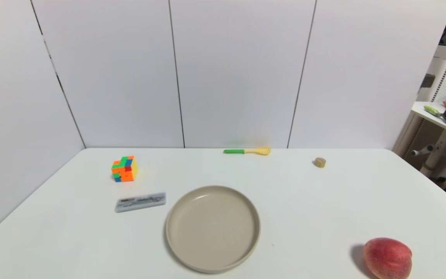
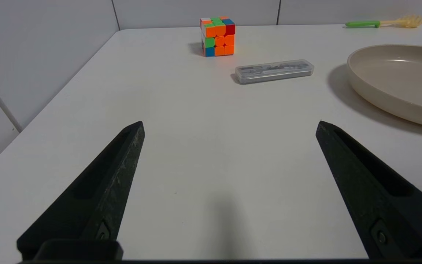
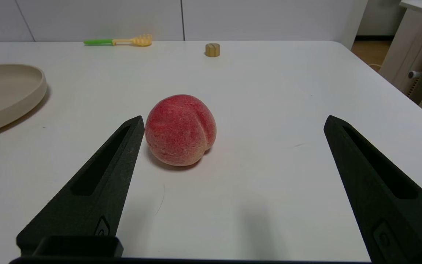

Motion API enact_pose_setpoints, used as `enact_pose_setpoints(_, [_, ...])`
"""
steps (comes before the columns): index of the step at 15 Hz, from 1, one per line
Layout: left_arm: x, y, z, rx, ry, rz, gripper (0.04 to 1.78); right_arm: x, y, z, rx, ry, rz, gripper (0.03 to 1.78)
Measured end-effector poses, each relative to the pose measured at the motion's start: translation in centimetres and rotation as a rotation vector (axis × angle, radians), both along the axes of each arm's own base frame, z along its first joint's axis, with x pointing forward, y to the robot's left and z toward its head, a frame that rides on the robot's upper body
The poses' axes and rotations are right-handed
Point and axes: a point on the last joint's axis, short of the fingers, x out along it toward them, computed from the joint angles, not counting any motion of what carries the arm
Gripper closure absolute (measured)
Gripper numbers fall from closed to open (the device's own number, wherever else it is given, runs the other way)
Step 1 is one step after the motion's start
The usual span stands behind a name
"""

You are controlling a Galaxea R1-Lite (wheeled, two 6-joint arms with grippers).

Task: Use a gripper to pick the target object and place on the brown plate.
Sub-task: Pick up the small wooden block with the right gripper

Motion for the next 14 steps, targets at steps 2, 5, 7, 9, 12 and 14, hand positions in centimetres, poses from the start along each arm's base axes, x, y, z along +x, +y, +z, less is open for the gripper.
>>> enact_pose_setpoints(2, [0.0, 0.0, 0.0, 0.000, 0.000, 0.000, 0.13, 0.2, 0.0, 0.5, -0.003, 0.011, 0.001, 0.12])
enact_pose_setpoints(5, [0.0, 0.0, 0.0, 0.000, 0.000, 0.000, 0.13, 1.3, 0.0, 4.5, -0.017, 0.038, 0.008, 0.12])
enact_pose_setpoints(7, [0.0, 0.0, 0.0, 0.000, 0.000, 0.000, 0.13, 3.3, 0.0, 8.9, -0.031, 0.065, 0.017, 0.12])
enact_pose_setpoints(9, [0.0, 0.0, 0.0, 0.000, 0.000, 0.000, 0.13, 6.8, 0.1, 14.4, -0.040, 0.100, 0.026, 0.12])
enact_pose_setpoints(12, [0.0, 0.0, 0.0, 0.000, 0.000, 0.000, 0.13, 14.8, 0.3, 21.3, -0.045, 0.198, 0.031, 0.12])
enact_pose_setpoints(14, [0.0, 0.0, 0.0, 0.000, 0.000, 0.000, 0.13, 21.3, 0.3, 23.6, -0.049, 0.289, 0.030, 0.12])
